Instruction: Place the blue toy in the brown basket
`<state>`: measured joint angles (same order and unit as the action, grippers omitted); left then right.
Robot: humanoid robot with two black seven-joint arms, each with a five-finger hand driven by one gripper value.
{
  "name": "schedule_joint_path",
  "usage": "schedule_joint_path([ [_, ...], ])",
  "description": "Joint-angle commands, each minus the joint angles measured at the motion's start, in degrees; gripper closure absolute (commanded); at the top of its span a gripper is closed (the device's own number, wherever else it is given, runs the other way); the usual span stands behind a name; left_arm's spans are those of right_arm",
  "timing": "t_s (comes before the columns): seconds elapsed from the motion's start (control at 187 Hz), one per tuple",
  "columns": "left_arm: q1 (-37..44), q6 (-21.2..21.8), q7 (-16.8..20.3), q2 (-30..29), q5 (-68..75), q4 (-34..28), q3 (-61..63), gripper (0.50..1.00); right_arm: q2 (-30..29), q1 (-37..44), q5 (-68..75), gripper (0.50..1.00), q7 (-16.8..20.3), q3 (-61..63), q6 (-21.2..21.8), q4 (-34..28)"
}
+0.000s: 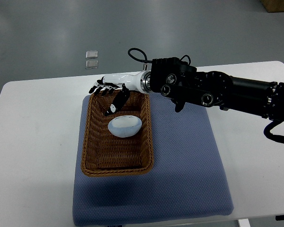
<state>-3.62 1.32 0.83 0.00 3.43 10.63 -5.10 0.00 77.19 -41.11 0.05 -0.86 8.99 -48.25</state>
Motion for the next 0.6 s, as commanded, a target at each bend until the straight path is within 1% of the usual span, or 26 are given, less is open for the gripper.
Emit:
schedule_joint_path([
  [0.0,0.01,0.0,-0.04,0.0,0.0,0.01,0.0,0.5,0.0,-0.64,0.24,0.644,-0.05,5.25,-0.47,-0.09],
  [0.08,0.01,0.0,-0.04,0.0,0.0,0.01,0.0,0.5,2.02,-1.69,1.64,0.644,-0.13,10.62,-0.91,0.0],
  [0.204,0.01,0.0,-0.04,0.0,0.0,0.09,0.09,0.5,5.71,-6.09,6.48,0.642,-0.22,18.79,-1.0,0.0],
  [0.311,0.01,0.0,0.04,0.0,0.0,0.09,0.09,0.5,8.61,-10.83,10.52,0.642,-1.71,27.22,-1.0,0.09],
  [0.375,0.01,0.0,-0.04,0.0,0.0,0.09,0.18,0.5,9.14,-13.65,12.1,0.636,-1.98,31.89,-1.08,0.26],
  [0.386,0.01,0.0,-0.04,0.0,0.0,0.09,0.18,0.5,9.14,-14.17,12.45,0.628,-1.98,32.94,-1.08,0.26],
  [0.391,0.01,0.08,-0.04,0.0,0.0,0.09,0.18,0.5,9.14,-14.7,12.8,0.611,-2.07,33.99,-1.08,0.26],
  [0.397,0.01,0.08,-0.04,0.0,0.0,0.09,0.18,0.5,9.14,-14.7,12.81,0.611,-2.07,34.0,-1.08,0.26],
  [0.402,0.01,0.0,-0.04,0.0,0.0,0.09,0.18,0.5,9.14,-15.22,13.15,0.593,-1.98,35.04,-1.08,0.26],
  [0.413,0.01,0.0,-0.04,0.0,0.0,0.09,0.18,0.5,9.14,-15.66,13.59,0.587,-1.98,36.01,-1.08,0.26],
  [0.498,0.01,0.0,-0.04,0.0,0.0,0.09,0.27,0.5,8.79,-19.8,17.55,0.587,-1.98,42.78,-1.0,0.35],
  [0.595,0.01,0.0,-0.04,0.0,0.0,0.09,0.35,0.5,8.35,-23.67,21.68,0.587,-2.16,47.44,-1.0,0.79],
])
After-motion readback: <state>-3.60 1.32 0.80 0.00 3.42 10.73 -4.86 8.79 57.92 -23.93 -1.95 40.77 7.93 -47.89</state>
